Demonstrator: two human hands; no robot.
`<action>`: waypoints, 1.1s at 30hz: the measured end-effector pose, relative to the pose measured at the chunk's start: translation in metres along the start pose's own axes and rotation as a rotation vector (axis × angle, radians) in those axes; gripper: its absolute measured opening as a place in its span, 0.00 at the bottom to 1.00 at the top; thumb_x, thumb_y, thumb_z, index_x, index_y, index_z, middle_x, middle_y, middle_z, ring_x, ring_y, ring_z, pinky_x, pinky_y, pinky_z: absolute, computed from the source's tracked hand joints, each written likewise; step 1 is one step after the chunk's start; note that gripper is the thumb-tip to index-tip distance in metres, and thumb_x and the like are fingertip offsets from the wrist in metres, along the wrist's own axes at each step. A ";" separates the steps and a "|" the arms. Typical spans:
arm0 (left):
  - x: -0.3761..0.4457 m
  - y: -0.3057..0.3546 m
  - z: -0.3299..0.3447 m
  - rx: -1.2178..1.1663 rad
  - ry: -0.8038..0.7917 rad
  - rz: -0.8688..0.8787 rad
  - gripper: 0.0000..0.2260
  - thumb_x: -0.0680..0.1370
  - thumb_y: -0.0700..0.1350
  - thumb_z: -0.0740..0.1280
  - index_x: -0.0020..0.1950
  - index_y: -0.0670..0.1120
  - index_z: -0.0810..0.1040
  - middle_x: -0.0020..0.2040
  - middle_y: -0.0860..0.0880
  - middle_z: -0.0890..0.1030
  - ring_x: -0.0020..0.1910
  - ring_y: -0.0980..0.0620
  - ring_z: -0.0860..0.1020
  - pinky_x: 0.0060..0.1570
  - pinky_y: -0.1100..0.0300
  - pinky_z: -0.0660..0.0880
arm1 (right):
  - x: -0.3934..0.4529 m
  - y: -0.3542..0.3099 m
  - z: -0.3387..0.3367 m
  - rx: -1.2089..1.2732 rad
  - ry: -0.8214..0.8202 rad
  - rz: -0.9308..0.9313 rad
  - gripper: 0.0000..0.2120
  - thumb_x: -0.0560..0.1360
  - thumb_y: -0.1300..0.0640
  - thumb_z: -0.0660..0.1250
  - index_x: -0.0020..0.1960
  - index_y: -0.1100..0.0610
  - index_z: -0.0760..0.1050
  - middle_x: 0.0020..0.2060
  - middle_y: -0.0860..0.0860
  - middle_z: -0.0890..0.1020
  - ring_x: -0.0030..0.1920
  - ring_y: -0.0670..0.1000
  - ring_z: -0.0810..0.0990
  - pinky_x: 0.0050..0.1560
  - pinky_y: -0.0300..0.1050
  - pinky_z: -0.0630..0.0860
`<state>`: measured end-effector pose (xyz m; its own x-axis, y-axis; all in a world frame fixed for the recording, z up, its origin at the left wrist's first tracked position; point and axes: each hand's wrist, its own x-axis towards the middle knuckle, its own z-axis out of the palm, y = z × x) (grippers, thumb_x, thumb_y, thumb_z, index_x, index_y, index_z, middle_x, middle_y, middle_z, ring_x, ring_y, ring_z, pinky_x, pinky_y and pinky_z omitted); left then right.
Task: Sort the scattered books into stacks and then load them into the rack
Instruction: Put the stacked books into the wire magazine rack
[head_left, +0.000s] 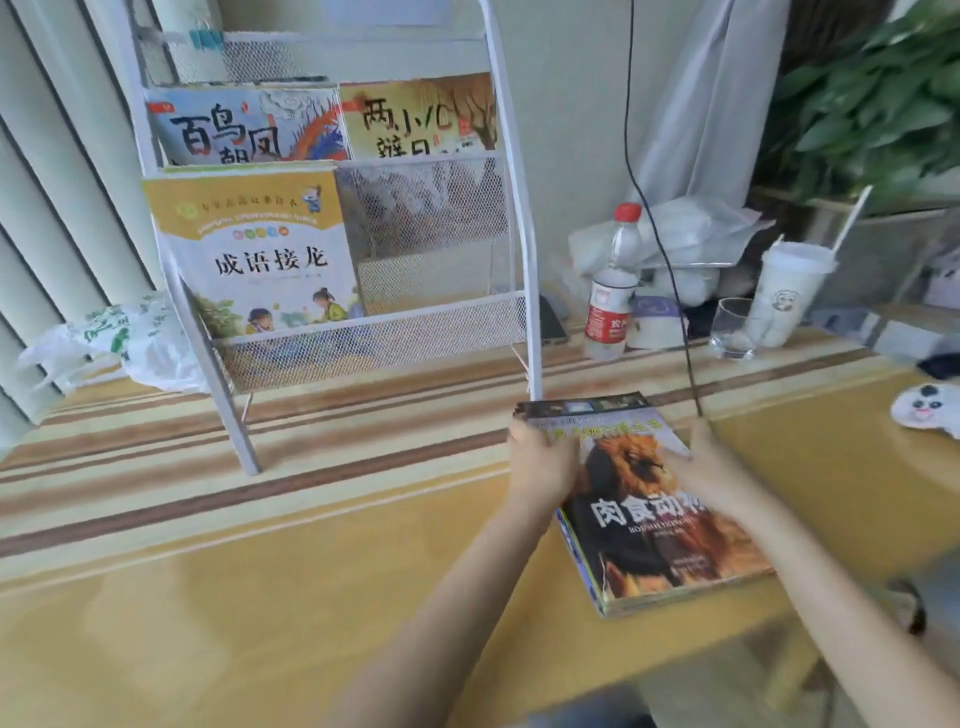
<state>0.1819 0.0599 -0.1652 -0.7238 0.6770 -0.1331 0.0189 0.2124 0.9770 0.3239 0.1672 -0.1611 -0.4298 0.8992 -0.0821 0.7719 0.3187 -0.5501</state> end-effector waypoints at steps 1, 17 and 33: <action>0.002 0.003 -0.001 -0.069 0.035 -0.084 0.19 0.72 0.42 0.65 0.60 0.36 0.66 0.55 0.40 0.72 0.55 0.42 0.73 0.54 0.50 0.73 | -0.006 0.003 0.005 0.016 -0.006 -0.022 0.19 0.78 0.51 0.61 0.66 0.56 0.62 0.57 0.61 0.77 0.49 0.58 0.77 0.46 0.47 0.71; -0.011 0.024 0.001 -0.165 0.004 -0.104 0.09 0.74 0.43 0.71 0.48 0.48 0.71 0.51 0.43 0.81 0.47 0.44 0.81 0.52 0.45 0.79 | -0.019 -0.004 0.002 0.468 0.120 -0.080 0.20 0.76 0.50 0.65 0.65 0.52 0.65 0.59 0.52 0.77 0.56 0.52 0.75 0.48 0.46 0.73; -0.043 0.066 -0.132 -0.219 0.138 0.512 0.25 0.63 0.50 0.79 0.56 0.47 0.76 0.46 0.54 0.84 0.48 0.55 0.83 0.52 0.57 0.78 | -0.027 -0.117 -0.017 1.010 -0.151 -0.583 0.30 0.53 0.27 0.72 0.51 0.40 0.75 0.47 0.36 0.82 0.56 0.44 0.79 0.53 0.38 0.78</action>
<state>0.1233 -0.0483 -0.0726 -0.7436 0.5535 0.3750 0.2584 -0.2794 0.9248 0.2535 0.1108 -0.0802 -0.6985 0.6297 0.3398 -0.2528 0.2271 -0.9405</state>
